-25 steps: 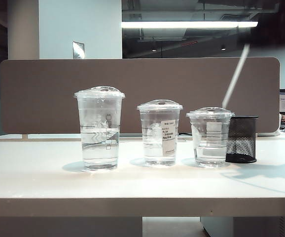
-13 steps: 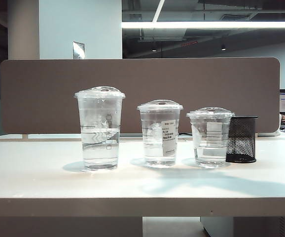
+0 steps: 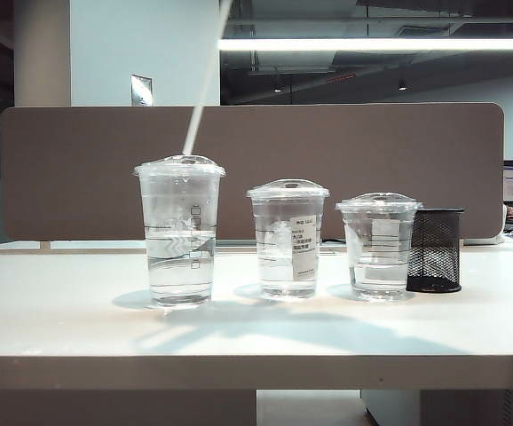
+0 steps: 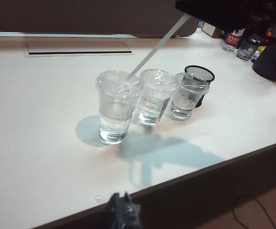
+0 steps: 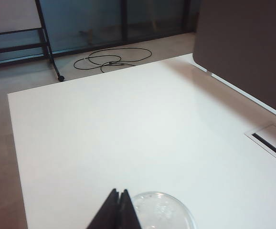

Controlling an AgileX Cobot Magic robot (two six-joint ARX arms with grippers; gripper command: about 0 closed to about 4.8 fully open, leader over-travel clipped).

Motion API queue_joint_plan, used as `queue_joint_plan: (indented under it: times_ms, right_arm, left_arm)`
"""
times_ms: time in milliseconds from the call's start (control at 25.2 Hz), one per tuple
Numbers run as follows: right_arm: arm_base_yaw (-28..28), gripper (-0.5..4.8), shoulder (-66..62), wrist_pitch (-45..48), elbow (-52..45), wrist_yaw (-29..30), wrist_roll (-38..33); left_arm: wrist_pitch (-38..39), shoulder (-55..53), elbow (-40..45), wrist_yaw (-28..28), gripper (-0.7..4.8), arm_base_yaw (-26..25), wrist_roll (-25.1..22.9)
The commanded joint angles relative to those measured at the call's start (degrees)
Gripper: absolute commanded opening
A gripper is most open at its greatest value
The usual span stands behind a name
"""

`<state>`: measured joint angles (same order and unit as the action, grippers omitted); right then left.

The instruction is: Pick up the straw and insert it into the large coffee cup.

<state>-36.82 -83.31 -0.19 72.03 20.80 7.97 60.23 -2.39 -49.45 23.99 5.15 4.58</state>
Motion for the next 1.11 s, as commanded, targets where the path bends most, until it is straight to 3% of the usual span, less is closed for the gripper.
queue_joint_plan:
  times_ms: [40, 755, 1112]
  right_arm:
    - [-1.09, -0.06, 0.24, -1.88, 0.33, -2.49, -0.02]
    - [-1.09, -0.06, -3.15, -7.26, 0.35, -2.86, -0.02]
    - [-0.9, -0.06, -5.22, -1.4, 0.35, -4.04, 3.13]
  left_arm:
    - [-0.76, -0.09, -0.09, 0.2, -0.04, -0.13, -0.07]
    - [-0.79, -0.09, -0.09, 0.04, -0.04, -0.11, -0.04]
    - [-0.79, -0.09, -0.09, 0.11, -0.04, -0.13, 0.0]
